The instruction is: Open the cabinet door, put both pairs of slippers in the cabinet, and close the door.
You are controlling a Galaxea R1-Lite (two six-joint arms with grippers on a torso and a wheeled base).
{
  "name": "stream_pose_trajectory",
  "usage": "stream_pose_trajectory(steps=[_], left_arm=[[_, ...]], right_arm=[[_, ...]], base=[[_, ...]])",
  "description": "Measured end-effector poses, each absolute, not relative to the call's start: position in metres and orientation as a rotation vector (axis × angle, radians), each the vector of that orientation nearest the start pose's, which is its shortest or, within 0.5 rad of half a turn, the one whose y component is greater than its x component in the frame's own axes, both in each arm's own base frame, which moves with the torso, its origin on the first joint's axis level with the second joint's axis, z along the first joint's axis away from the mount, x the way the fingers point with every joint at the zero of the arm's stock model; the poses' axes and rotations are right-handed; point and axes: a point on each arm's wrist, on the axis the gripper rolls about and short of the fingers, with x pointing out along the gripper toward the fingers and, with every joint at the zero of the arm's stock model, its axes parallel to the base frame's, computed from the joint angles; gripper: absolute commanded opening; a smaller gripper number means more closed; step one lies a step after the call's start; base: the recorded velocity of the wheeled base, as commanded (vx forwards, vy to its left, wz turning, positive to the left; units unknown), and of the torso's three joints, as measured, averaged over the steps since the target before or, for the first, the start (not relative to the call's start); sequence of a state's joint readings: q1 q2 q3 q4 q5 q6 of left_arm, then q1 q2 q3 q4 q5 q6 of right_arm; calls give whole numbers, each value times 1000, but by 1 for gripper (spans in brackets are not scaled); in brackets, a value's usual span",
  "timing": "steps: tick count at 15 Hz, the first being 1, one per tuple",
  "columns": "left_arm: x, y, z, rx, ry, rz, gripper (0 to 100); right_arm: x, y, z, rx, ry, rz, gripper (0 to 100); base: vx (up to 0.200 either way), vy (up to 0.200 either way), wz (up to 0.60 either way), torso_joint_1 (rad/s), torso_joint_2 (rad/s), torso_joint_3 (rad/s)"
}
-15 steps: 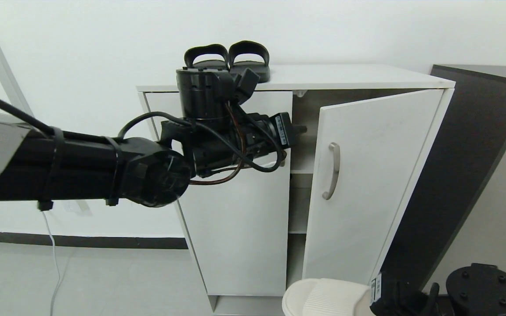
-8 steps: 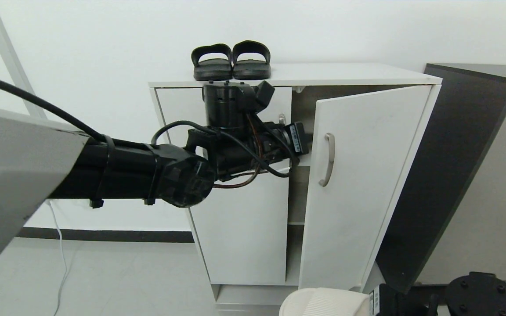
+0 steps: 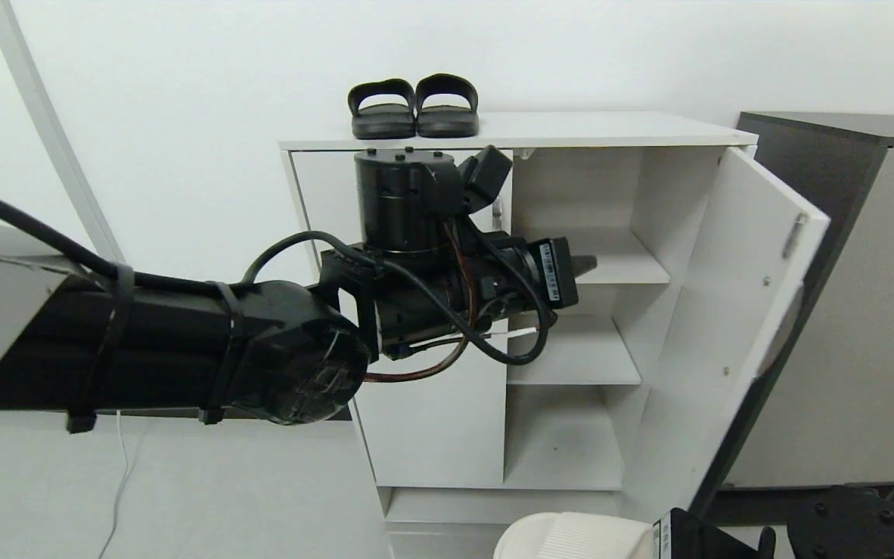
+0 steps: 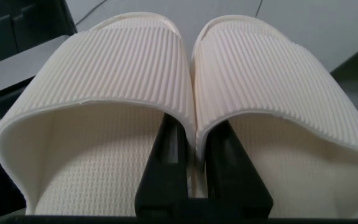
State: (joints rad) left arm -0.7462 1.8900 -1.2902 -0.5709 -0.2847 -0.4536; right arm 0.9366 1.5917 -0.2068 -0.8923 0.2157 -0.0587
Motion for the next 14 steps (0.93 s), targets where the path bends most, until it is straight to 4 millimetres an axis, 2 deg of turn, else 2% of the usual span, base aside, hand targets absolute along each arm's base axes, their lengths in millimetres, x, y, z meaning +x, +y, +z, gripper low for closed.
stream_pose_trajectory(steps=[4, 7, 11, 14], left_arm=[[278, -236, 254, -407, 232, -928, 0], [259, -200, 265, -347, 193, -877, 0], [206, -141, 271, -289, 169, -631, 0], [159, -89, 259, -198, 133, -454, 0]], right_arm=[[125, 169, 99, -212, 433, 1103, 0], [152, 175, 105, -184, 406, 863, 0], [196, 199, 114, -33, 364, 540, 0], [216, 207, 108, -27, 353, 405, 0]], base=[[0, 0, 0, 0, 0, 0], [0, 0, 0, 0, 0, 0], [0, 0, 0, 0, 0, 0], [0, 0, 0, 0, 0, 0]])
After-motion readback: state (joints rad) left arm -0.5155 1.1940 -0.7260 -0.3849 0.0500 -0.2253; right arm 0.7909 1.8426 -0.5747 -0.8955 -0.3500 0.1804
